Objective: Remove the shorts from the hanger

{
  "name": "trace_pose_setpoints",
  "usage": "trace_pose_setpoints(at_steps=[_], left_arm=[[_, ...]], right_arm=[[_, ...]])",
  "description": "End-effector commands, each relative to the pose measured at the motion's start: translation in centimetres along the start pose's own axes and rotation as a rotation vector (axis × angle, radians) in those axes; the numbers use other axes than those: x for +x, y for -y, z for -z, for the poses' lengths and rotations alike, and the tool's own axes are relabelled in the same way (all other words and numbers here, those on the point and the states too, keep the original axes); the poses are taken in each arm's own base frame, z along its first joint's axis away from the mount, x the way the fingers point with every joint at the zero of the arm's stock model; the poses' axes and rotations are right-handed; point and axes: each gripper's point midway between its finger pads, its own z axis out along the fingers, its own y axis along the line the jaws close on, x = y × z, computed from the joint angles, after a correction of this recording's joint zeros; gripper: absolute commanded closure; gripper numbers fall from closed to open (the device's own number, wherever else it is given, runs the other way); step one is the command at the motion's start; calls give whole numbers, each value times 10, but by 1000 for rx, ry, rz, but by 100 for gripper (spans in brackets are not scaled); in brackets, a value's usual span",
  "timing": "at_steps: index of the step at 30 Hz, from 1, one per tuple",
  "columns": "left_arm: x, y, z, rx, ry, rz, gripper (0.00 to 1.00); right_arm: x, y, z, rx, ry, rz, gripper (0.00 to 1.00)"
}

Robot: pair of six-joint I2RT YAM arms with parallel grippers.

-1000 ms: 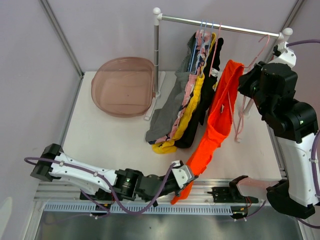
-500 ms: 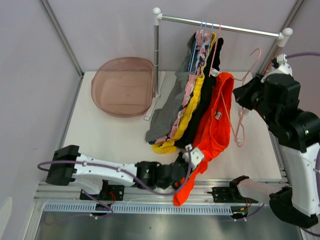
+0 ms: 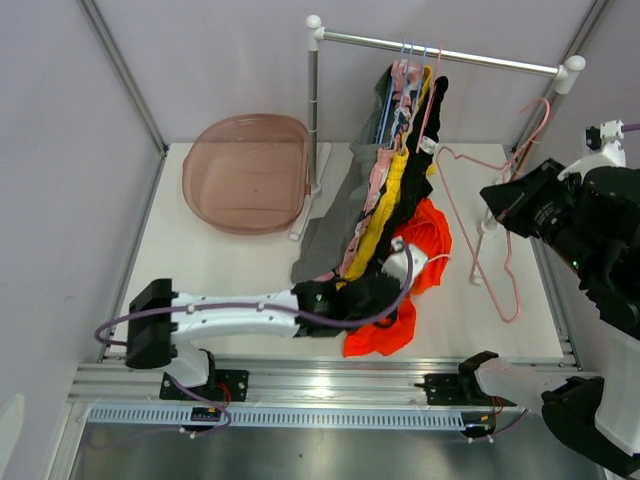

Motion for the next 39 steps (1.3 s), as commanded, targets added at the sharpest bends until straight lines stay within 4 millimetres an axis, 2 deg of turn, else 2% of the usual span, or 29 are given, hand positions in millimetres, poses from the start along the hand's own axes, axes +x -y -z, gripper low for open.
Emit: trace_pose_setpoints(at_steps=[1, 2, 3, 4, 6, 7, 8, 9, 12, 13, 14, 16, 17, 18, 19, 20, 25, 31, 32, 35, 36, 38, 39], left_arm=[[-12, 45, 81, 156, 19, 7, 100], [-14, 44, 95, 142, 22, -1, 100], [-34, 39, 120, 144, 63, 22, 100], [-25, 34, 140, 128, 30, -23, 100], [-42, 3, 164, 39, 62, 5, 100], [-51, -23, 186, 6, 79, 16, 100], [-63, -46, 199, -57, 120, 32, 100], [-79, -72, 222, -79, 168, 65, 100], [-98, -115, 249, -127, 239, 103, 100], [-103, -131, 256, -163, 262, 123, 100], [-106, -146, 270, -176, 285, 141, 100], [-108, -166, 283, -235, 309, 155, 100], [-108, -176, 292, -250, 327, 180, 100], [-106, -184, 296, -281, 331, 183, 100], [-105, -188, 299, -288, 339, 191, 100], [-104, -191, 301, -296, 343, 193, 100], [-109, -213, 315, -381, 386, 196, 100], [-125, -220, 321, -423, 441, 180, 100], [-127, -224, 323, -458, 444, 147, 100], [-145, -228, 329, -487, 493, 118, 100], [-152, -231, 334, -491, 515, 129, 100], [-167, -230, 338, -493, 534, 108, 100], [-176, -232, 343, -496, 545, 115, 100]], right_arm=[[-21, 6, -24, 100, 51, 98, 100], [-31, 6, -28, 119, 82, 112, 100], [-35, 5, -45, 139, 82, 160, 100], [-43, 11, -53, 170, 98, 170, 100], [-58, 12, -73, 187, 108, 198, 100], [-70, 22, -79, 217, 128, 184, 100], [-75, 24, -85, 220, 131, 180, 100], [-84, 28, -98, 217, 136, 177, 100], [-99, 28, -117, 197, 162, 182, 100], [-100, 34, -134, 211, 147, 191, 100], [-106, 38, -140, 223, 153, 188, 100], [-118, 36, -149, 217, 174, 195, 100], [-117, 43, -167, 234, 150, 195, 100], [-120, 43, -173, 232, 154, 196, 100], [-125, 39, -174, 221, 171, 195, 100], [-124, 42, -185, 224, 159, 193, 100], [-127, 47, -205, 230, 167, 193, 100], [-120, 64, -216, 262, 148, 192, 100], [-109, 72, -224, 271, 113, 189, 100], [-95, 81, -224, 283, 83, 180, 100], [-82, 89, -221, 298, 54, 175, 100], [-75, 93, -217, 299, 50, 170, 100], [-60, 100, -218, 306, 13, 164, 100]])
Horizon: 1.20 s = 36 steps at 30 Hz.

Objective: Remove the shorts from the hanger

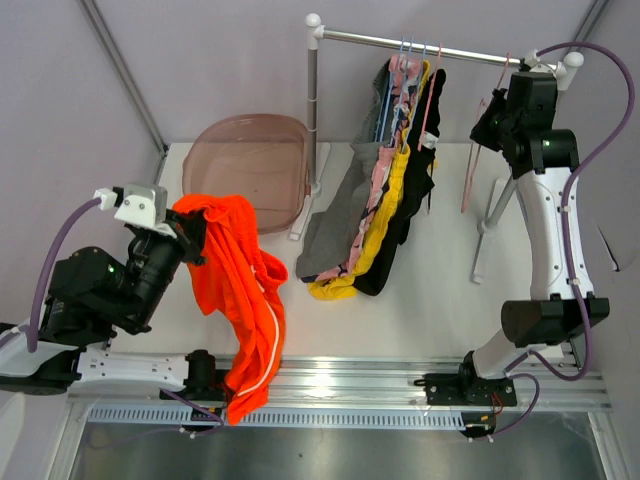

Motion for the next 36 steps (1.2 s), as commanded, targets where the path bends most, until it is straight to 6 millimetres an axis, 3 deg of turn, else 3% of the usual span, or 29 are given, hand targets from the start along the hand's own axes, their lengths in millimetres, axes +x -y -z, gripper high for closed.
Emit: trace_pose_setpoints(at_steps=[1, 2, 3, 4, 7, 8, 9, 10, 11, 12, 13, 14, 15, 16, 17, 18, 19, 20, 21, 24, 27, 28, 29, 31, 32, 34, 35, 36], left_arm=[[-52, -6, -5, -41, 89, 14, 100], [-57, -1, -7, -31, 95, 3, 100], [-68, -2, -8, -32, 110, 16, 100], [-68, 8, -14, -33, 106, -28, 100], [-85, 9, -25, -43, 135, -46, 100], [-80, 20, -37, -45, 116, -83, 100], [-91, 12, -44, -50, 125, -100, 100], [-90, 14, -54, -54, 114, -93, 100], [-81, 4, -78, -127, 76, -135, 100], [-91, -4, -85, -139, 83, -123, 100], [-90, 2, -98, -102, 81, -111, 100], [-91, -25, -113, -187, 75, -111, 100], [-99, -30, -132, -208, 81, -101, 100], [-94, -30, -147, -174, 56, -70, 100], [-91, -55, -162, -229, 29, -58, 100], [-128, -59, -177, -234, 102, -6, 100], [-120, -63, -188, -235, 54, -12, 100], [-143, -77, -189, -268, 131, 1, 100], [-143, -83, -198, -273, 150, 8, 100], [-172, -102, -209, -283, 286, 98, 100], [-167, -116, -247, -312, 329, 100, 100], [-155, -120, -264, -316, 307, 101, 100], [-122, -129, -297, -331, 244, 101, 100], [-83, -141, -323, -370, 167, 104, 98], [-37, -151, -347, -397, 72, 105, 94], [12, -150, -369, -369, -40, 112, 70], [55, -146, -389, -326, -131, 104, 34], [81, -144, -394, -309, -202, 103, 21]], right_arm=[[6, 4, 29, -31, 22, -8, 95], [8, 6, 34, -30, 23, -11, 54], [19, 9, 34, -27, 0, -9, 25], [17, 10, 48, -34, 17, -14, 1], [29, 16, 61, -30, 5, -16, 1], [27, 17, 76, -41, 28, -20, 1], [30, 19, 81, -44, 28, -22, 1], [38, 20, 84, -52, 15, -23, 1], [37, 20, 99, -68, 38, -27, 1], [40, 21, 105, -71, 43, -29, 1], [42, 22, 110, -75, 46, -34, 1], [48, 25, 121, -82, 52, -40, 1], [52, 26, 125, -88, 52, -43, 1], [56, 27, 130, -96, 47, -46, 1], [68, 28, 130, -101, 19, -52, 1], [71, 30, 140, -112, 29, -57, 1], [79, 32, 144, -115, 11, -62, 1], [97, 35, 141, -112, -29, -71, 1], [103, 35, 152, -139, -17, -80, 1], [133, 37, 157, -183, -41, -116, 1], [155, 35, 157, -222, -93, -127, 1], [163, 37, 155, -219, -113, -126, 1], [165, 38, 155, -215, -123, -123, 1], [169, 41, 155, -205, -129, -111, 1], [167, 42, 157, -203, -120, -108, 1], [166, 43, 159, -201, -113, -98, 1], [164, 42, 161, -206, -110, -100, 1], [163, 42, 161, -208, -110, -101, 1]])
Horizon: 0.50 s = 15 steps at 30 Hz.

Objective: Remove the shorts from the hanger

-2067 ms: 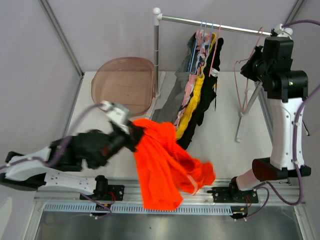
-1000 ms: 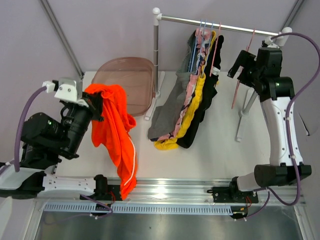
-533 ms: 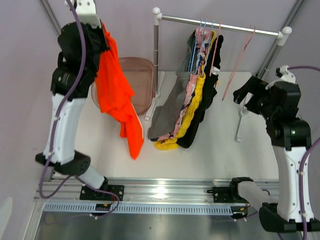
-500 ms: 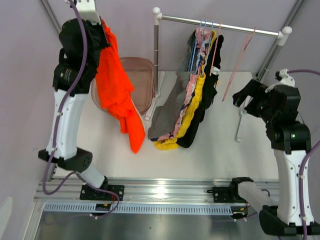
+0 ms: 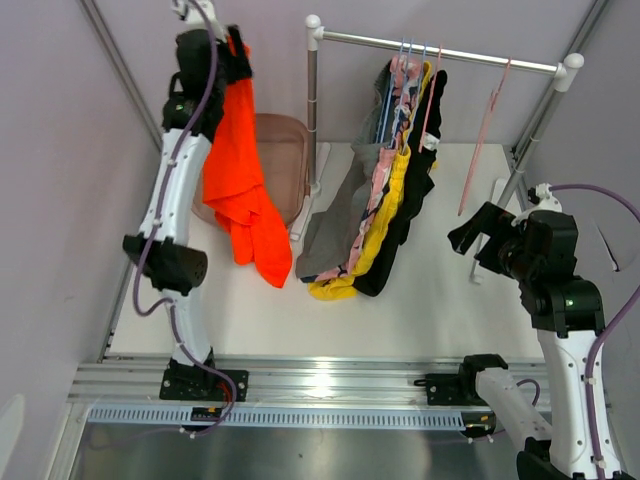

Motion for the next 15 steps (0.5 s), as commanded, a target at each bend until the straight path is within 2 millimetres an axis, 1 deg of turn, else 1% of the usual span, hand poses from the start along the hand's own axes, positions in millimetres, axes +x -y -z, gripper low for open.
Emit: trace_pose_setpoints(at_steps=[1, 2, 3, 4, 5, 6, 7, 8, 9, 10, 11, 12, 13, 14, 15], left_arm=[[110, 13, -41, 80, -238, -18, 12], [129, 13, -44, 84, -284, -29, 5], [151, 9, -44, 70, -351, -40, 1], [157, 7, -42, 59, -375, -44, 1], [157, 5, -38, 50, -390, -35, 2], [139, 5, -27, 50, -370, -24, 2], [128, 5, -19, 53, -358, -13, 2], [138, 3, -9, 50, -392, -13, 2], [125, 4, 1, 57, -371, -2, 2], [96, 8, 24, 85, -320, 8, 1], [98, 7, 36, 92, -332, 7, 1], [87, 9, 49, 105, -309, 6, 1], [48, 11, 80, 127, -231, 18, 1], [73, 7, 88, 123, -274, 4, 1], [65, 6, 101, 133, -251, 10, 1]], right_arm=[[-8, -13, 9, -60, 26, 11, 1], [-11, -16, 11, -70, 31, 6, 1], [-13, -18, 13, -73, 36, 4, 1], [-15, -20, 15, -80, 40, 6, 1], [-21, -25, 20, -93, 54, 6, 1], [-23, -27, 22, -96, 58, 6, 1], [-27, -29, 26, -102, 70, 9, 1], [-35, -36, 32, -123, 89, 14, 1], [-40, -41, 33, -139, 96, 17, 1], [-47, -50, 40, -177, 112, 17, 1], [-49, -52, 38, -182, 115, 19, 0], [-59, -67, 42, -247, 131, 28, 0], [-64, -75, 44, -276, 140, 27, 1], [-70, -81, 45, -298, 148, 25, 1], [-82, -92, 47, -335, 170, 22, 1]])
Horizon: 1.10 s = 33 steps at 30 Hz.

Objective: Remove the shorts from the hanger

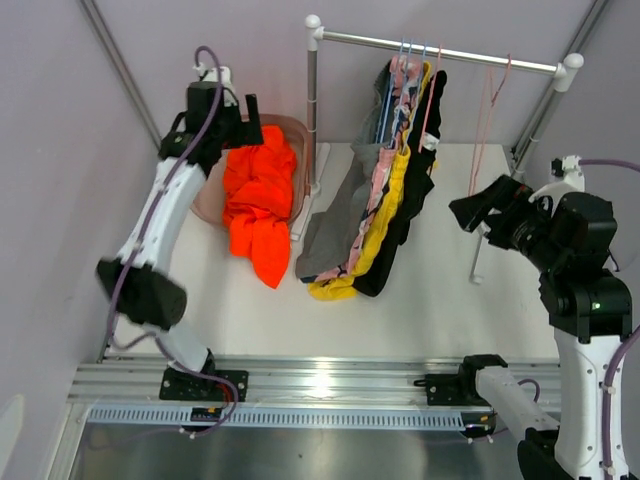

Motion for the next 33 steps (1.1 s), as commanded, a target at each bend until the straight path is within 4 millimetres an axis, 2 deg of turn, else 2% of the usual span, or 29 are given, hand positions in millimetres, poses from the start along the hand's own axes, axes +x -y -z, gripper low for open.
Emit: trace_pose_setpoints(at_steps=[1, 2, 3, 4, 5, 6, 7, 8, 9, 10, 11, 12, 14, 15, 17, 18, 20, 25, 31, 33], left_arm=[[-68, 11, 144, 118, 323, 46, 1], [-52, 12, 146, 139, 313, 57, 1], [-48, 13, 159, 159, 331, 71, 1], [-35, 11, 181, 187, 349, 78, 1], [-15, 14, 180, 215, 329, 106, 1], [-8, 17, 190, 247, 340, 113, 1], [17, 20, 188, 269, 303, 112, 1], [33, 17, 202, 286, 314, 127, 1], [40, 22, 211, 325, 322, 122, 1], [60, 21, 208, 327, 295, 120, 1], [75, 16, 217, 330, 300, 132, 2], [81, 16, 221, 339, 301, 134, 1], [111, 13, 215, 339, 256, 137, 2], [114, 14, 223, 362, 273, 138, 3], [136, 13, 217, 369, 236, 131, 4], [138, 12, 220, 374, 244, 130, 4], [153, 9, 214, 360, 218, 119, 4], [169, 7, 212, 361, 200, 103, 5], [169, 10, 212, 379, 202, 91, 5], [168, 9, 212, 372, 199, 90, 5]], right_arm=[[-39, -44, 1, -165, 82, 7, 1], [-49, -50, -1, -181, 105, 10, 1], [-59, -55, -2, -189, 129, 8, 1], [-62, -58, -12, -193, 119, 4, 1], [-70, -62, -17, -203, 139, 7, 1], [-75, -64, -22, -196, 151, 6, 2], [-77, -70, -35, -201, 135, 10, 4], [-80, -72, -42, -195, 139, 18, 7], [-81, -74, -48, -186, 139, 25, 14], [-87, -72, -62, -147, 148, 38, 18], [-86, -76, -68, -149, 143, 48, 20], [-88, -76, -75, -137, 142, 52, 23], [-92, -75, -93, -115, 143, 58, 24], [-92, -75, -100, -111, 139, 59, 28], [-95, -73, -114, -84, 148, 60, 32], [-96, -72, -118, -74, 151, 63, 34], [-101, -71, -125, -55, 169, 74, 34], [-102, -61, -148, 11, 173, 90, 37], [-97, -56, -173, 37, 157, 89, 39], [-95, -56, -179, 45, 153, 89, 46]])
